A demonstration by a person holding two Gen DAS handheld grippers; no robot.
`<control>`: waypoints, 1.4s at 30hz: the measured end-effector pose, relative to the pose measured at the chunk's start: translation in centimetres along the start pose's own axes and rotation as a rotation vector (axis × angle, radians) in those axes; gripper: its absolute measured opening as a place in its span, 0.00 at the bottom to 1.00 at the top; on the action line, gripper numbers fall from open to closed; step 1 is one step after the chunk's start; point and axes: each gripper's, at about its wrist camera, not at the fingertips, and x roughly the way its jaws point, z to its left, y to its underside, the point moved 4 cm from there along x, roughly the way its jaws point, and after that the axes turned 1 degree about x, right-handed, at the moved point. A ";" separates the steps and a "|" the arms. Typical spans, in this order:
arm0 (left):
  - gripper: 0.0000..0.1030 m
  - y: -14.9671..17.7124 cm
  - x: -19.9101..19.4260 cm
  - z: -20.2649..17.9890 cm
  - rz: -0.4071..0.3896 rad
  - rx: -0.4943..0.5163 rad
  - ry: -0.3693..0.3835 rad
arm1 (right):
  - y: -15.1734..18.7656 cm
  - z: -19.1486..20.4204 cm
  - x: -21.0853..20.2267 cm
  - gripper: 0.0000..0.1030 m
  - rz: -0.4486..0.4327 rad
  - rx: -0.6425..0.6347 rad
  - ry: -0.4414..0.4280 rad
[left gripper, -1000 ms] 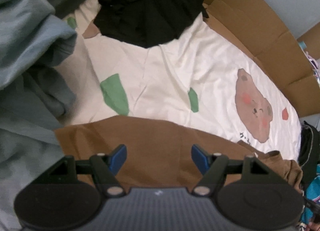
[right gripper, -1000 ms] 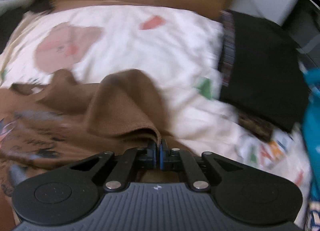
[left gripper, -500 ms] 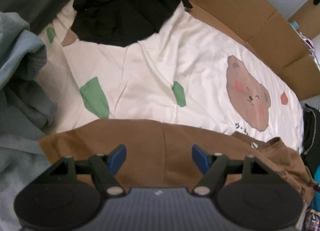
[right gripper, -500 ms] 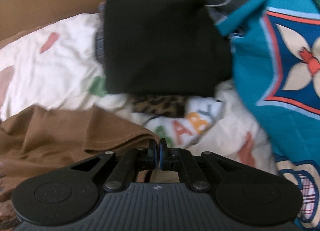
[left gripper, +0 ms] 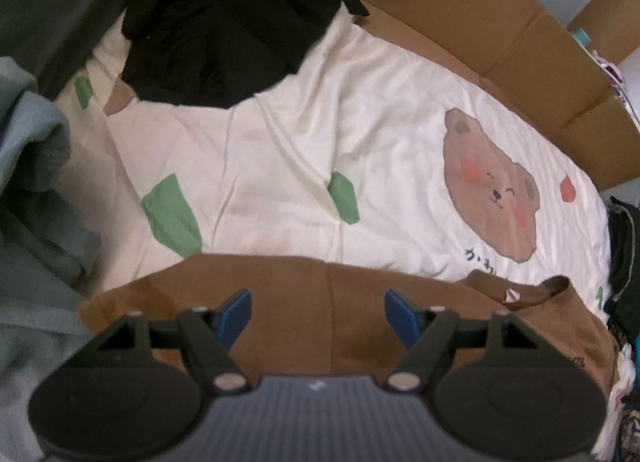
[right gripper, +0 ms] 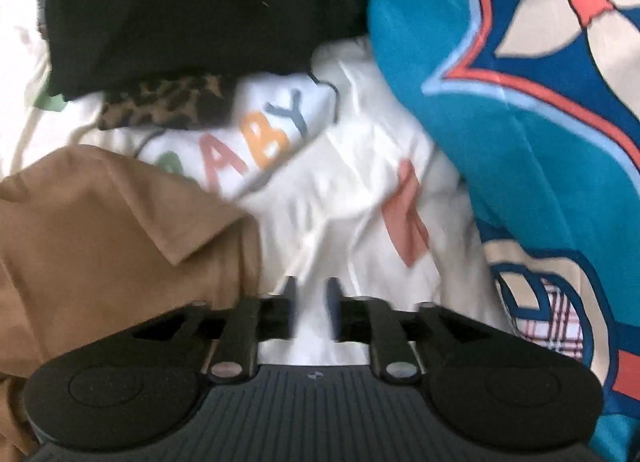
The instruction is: Fold clothes
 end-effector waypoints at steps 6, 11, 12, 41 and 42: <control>0.75 -0.5 0.6 -0.5 0.003 0.005 0.005 | -1.1 3.0 -2.5 0.53 0.019 -0.149 -0.119; 0.75 -0.7 0.8 -0.9 0.024 0.019 -0.004 | -1.9 6.1 -5.0 0.55 -0.011 -0.291 -0.154; 0.75 -0.9 0.8 -1.1 0.025 0.027 -0.008 | -2.1 6.5 -5.4 0.56 -0.022 -0.304 -0.157; 0.24 -2.6 8.2 -5.1 0.039 0.078 0.031 | -3.2 19.7 -6.6 0.27 -0.387 -0.208 -0.528; 0.24 -2.4 8.5 -5.3 0.045 0.079 0.031 | -3.1 20.3 -6.3 0.27 -0.374 -0.208 -0.532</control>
